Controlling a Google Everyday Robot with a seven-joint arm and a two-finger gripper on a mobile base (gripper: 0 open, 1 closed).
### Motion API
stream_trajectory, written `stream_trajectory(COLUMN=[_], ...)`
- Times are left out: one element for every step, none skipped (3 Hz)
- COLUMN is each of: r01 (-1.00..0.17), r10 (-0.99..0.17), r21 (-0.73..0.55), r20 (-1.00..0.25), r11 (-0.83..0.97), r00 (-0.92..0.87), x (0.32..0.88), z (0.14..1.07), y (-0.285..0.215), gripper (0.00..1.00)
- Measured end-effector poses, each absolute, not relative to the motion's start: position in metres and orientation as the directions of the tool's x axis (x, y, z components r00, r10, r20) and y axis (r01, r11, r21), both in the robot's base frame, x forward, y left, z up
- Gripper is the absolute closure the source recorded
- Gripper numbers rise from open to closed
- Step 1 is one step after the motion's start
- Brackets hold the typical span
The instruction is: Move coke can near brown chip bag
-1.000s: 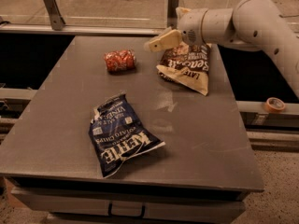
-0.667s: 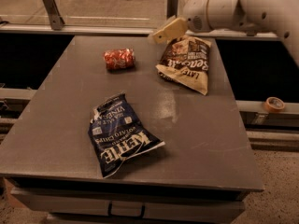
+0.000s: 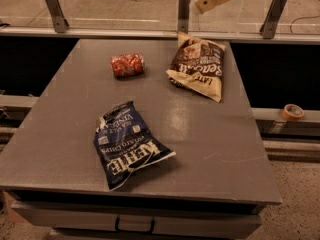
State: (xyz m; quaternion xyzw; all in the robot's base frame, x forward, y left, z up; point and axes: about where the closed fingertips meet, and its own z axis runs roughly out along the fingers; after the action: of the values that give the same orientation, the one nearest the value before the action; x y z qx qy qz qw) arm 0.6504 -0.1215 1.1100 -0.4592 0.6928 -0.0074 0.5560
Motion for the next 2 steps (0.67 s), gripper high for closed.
stream_trajectory(r01=[-0.491, -0.455], r10=[-0.733, -0.757], r21=[-0.658, -0.699], r20=[-0.678, -0.649], r11=[0.571, 0.552], r00=[0.056, 0.078], x=[0.598, 0.581], z=[1.175, 1.197], y=[-0.138, -0.133], gripper=[0.0, 0.0])
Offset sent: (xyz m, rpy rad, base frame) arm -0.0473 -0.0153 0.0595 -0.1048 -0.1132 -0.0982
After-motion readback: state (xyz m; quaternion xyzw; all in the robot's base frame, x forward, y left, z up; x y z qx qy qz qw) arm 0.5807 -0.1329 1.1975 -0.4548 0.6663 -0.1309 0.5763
